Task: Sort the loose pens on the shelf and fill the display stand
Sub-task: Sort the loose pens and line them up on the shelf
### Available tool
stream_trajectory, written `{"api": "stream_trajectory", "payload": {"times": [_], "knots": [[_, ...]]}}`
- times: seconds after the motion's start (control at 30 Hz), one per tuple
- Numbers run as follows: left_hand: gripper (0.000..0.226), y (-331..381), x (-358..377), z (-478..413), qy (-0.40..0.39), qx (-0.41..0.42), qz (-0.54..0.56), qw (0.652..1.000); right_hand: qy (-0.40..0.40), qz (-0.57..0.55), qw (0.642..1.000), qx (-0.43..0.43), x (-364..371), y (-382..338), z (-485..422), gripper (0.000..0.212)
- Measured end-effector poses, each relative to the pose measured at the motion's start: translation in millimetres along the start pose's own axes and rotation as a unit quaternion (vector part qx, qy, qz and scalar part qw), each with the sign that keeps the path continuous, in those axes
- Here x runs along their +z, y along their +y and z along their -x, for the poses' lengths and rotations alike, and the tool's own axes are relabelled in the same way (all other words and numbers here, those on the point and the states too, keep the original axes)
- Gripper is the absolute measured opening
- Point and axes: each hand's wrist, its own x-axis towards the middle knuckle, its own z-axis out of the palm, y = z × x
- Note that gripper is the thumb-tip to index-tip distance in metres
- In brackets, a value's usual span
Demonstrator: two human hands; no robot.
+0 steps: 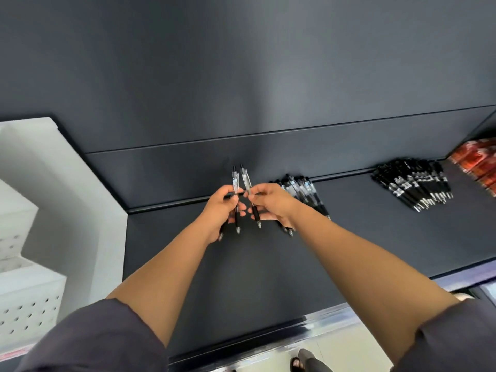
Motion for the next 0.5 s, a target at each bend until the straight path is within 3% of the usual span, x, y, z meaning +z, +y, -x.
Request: {"api": "stream_trajectory", "payload": {"times": [0.07, 0.27, 0.37, 0.5], "knots": [[0.017, 1, 13, -2, -0.002, -0.002, -0.011, 1.000, 0.053, 0.070, 0.996, -0.013, -14, 4, 0, 0.005], [0.028, 9, 64, -14, 0.038, -0.041, -0.029, 0.998, 0.182, 0.256, 0.948, -0.044, -75, 20, -4, 0.025], [0.033, 11, 93, -21, 0.080, -0.043, -0.040, 0.995, 0.199, 0.314, 0.928, -0.030, -109, 25, -2, 0.031], [0.039, 10, 123, -29, 0.144, -0.026, -0.075, 0.986, 0.164, 0.382, 0.908, -0.048, -134, 29, -3, 0.036]]}}
